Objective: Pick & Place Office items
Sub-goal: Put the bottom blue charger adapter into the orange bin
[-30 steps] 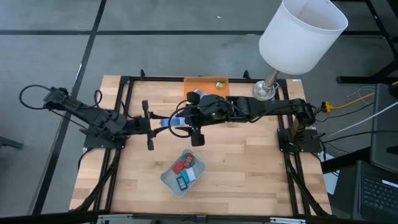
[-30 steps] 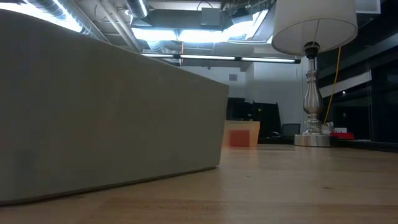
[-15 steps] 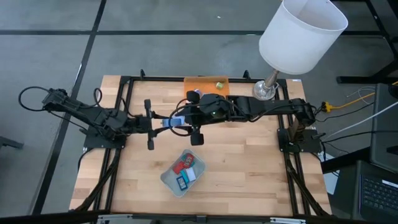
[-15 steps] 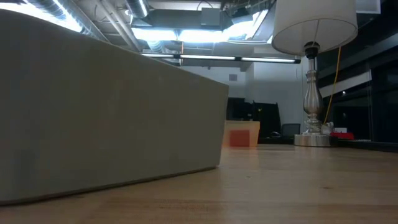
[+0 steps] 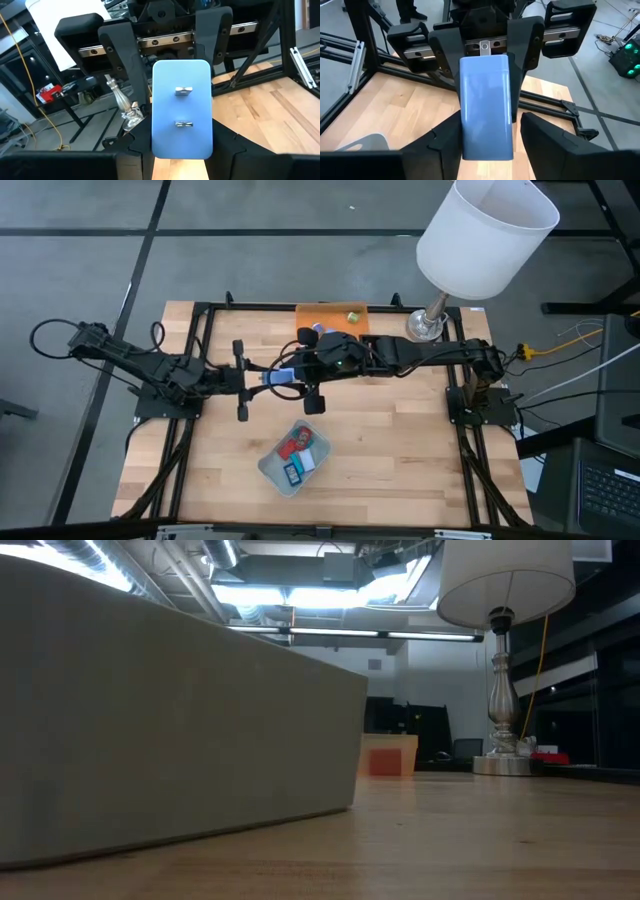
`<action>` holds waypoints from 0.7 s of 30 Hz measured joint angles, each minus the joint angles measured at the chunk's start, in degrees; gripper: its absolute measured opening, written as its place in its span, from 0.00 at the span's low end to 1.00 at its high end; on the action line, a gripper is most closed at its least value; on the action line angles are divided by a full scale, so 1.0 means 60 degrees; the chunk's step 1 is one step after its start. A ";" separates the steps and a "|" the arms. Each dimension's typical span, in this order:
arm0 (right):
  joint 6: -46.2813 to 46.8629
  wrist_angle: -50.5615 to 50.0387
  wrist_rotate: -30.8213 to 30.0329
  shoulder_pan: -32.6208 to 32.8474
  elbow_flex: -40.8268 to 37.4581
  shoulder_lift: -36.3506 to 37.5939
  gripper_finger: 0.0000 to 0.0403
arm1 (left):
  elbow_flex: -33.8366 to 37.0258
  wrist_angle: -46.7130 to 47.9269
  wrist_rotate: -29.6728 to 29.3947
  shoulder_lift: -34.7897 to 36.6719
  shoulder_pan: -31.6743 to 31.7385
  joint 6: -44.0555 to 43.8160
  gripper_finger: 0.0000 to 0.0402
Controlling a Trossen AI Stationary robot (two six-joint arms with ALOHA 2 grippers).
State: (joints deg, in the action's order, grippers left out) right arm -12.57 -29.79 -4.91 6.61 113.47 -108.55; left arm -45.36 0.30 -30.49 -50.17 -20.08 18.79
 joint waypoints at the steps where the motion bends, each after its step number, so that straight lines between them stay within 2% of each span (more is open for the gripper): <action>1: -0.0017 0.0001 0.0000 -0.0007 0.0000 0.0000 0.45 | 0.0000 -0.0011 -0.0013 -0.0040 0.0000 0.0000 0.29; 6: -0.0100 -0.0057 0.0022 -0.0047 0.0000 0.0004 0.29 | 0.0000 -0.0012 -0.0067 -0.0051 0.0007 -0.0167 0.29; 9: -0.0107 -0.0038 0.0017 -0.0063 0.0000 0.0004 0.29 | 0.0000 0.0008 -0.0070 -0.0055 0.0007 -0.0176 0.30; 13: -0.0033 -0.0034 0.0001 -0.0103 0.0000 0.0004 0.29 | 0.0000 0.0059 -0.0261 -0.0060 0.0004 -0.0108 0.38; 21: -0.0098 0.0070 -0.0570 -0.0353 0.0000 0.0048 0.29 | 0.0000 0.1027 -0.1605 -0.0041 -0.0004 0.0002 0.54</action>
State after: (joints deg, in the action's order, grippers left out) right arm -13.15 -29.37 -8.33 4.49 113.47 -108.27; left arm -45.36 6.47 -40.12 -50.42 -20.10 18.80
